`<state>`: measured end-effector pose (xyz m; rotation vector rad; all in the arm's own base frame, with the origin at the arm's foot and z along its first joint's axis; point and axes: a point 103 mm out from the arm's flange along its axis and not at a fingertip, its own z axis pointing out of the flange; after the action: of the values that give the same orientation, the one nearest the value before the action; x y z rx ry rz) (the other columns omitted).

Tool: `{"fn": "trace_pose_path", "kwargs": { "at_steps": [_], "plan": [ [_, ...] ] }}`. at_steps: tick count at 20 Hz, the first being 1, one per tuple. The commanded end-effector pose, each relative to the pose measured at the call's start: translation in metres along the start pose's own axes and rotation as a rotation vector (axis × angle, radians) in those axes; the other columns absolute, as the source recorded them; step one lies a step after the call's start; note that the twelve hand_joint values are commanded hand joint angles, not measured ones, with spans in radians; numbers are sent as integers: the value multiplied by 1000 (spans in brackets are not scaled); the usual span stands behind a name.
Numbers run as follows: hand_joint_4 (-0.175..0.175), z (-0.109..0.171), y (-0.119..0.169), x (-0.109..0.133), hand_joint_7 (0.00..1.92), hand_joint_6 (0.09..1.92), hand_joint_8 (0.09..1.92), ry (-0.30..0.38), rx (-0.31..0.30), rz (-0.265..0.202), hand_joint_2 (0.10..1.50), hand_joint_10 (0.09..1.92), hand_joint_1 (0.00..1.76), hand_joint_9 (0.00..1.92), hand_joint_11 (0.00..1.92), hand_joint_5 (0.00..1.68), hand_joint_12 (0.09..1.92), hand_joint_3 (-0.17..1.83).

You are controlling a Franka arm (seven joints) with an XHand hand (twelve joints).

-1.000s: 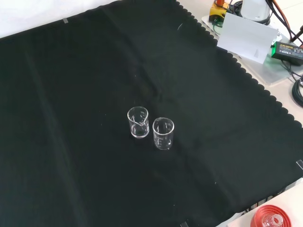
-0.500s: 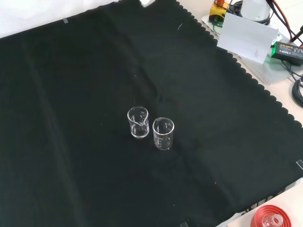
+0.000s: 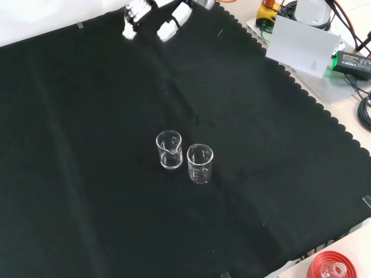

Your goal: Pick up the beaker on the right.

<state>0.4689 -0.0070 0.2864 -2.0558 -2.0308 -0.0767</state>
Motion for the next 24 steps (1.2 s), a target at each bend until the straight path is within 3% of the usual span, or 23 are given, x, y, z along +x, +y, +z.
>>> {"fn": "trace_pose_path", "kwargs": {
  "at_steps": [1, 6, 16, 20, 24],
  "plan": [
    [-93, 24, 33, 10, 113, 87, 723, 54, -12, -68, 1271, 784, 509, 189, 0, 280, 1147, -175],
    [-95, 44, 46, 19, 103, 87, 723, 106, 2, -108, 1211, 785, 535, 188, 0, 275, 1146, -175],
    [-107, 94, 64, 17, 103, 87, 729, 194, 74, -130, 1127, 792, 626, 199, 0, 292, 1154, -175],
    [-114, 113, 70, 16, 142, 87, 741, 256, 108, -167, 1049, 800, 757, 238, 0, 316, 1164, -175],
    [-116, 128, 74, 17, 162, 87, 741, 272, 132, -207, 1004, 798, 833, 257, 0, 319, 1182, -175]
  ]
}}
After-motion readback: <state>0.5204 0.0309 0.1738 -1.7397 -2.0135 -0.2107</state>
